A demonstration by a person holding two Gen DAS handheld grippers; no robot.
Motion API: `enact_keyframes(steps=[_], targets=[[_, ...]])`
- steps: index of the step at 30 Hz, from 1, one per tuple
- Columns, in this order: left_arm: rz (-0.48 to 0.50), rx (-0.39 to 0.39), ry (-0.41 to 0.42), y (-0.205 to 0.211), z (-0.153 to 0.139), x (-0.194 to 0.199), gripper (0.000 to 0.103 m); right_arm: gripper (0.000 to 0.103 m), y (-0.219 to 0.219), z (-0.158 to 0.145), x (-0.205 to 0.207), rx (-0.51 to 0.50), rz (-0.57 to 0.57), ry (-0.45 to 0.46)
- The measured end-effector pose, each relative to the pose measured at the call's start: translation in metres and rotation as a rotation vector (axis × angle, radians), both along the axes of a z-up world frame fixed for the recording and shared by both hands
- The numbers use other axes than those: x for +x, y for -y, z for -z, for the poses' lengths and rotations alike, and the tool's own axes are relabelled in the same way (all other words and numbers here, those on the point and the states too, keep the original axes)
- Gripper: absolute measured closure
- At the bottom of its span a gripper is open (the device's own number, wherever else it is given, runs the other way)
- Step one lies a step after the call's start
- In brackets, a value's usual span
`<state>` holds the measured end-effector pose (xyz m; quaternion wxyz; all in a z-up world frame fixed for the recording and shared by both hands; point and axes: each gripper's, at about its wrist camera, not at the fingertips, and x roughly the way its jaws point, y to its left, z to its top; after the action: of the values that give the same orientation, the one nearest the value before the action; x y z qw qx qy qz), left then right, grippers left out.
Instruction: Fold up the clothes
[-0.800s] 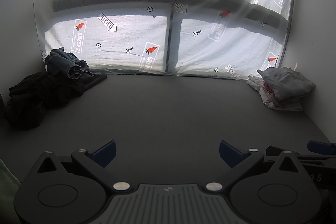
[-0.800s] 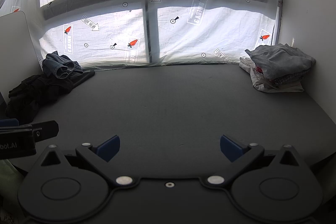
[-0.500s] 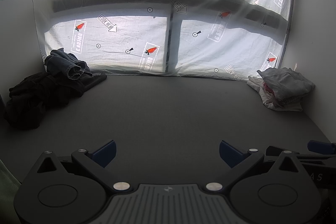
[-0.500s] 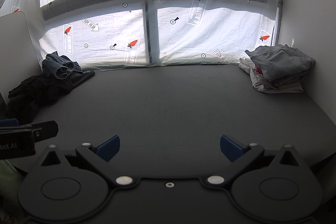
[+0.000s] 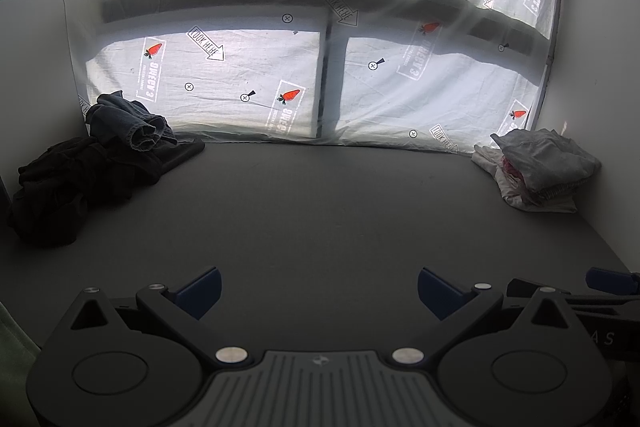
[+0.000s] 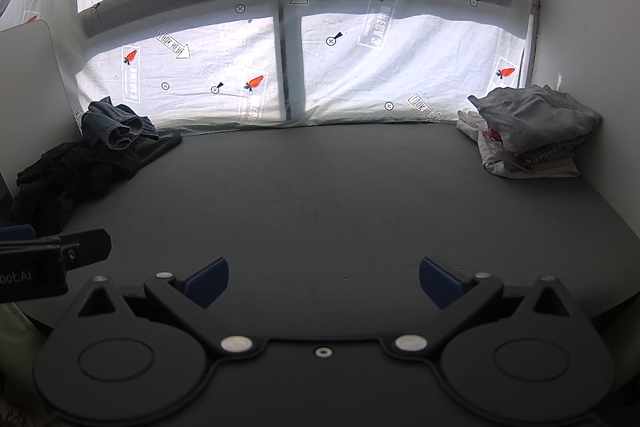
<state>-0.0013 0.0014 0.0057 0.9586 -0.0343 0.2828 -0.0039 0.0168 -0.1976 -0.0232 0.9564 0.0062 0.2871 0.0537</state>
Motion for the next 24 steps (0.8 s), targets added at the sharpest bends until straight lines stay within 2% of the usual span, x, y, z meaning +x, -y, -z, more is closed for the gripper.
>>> enact_keyframes(steps=[24], targets=[[0.006, 0.008, 0.003, -0.0051, 0.0028, 0.0048, 0.0, 0.0, -0.0014, 0.0009, 0.003, -0.001, -0.002, 0.0]])
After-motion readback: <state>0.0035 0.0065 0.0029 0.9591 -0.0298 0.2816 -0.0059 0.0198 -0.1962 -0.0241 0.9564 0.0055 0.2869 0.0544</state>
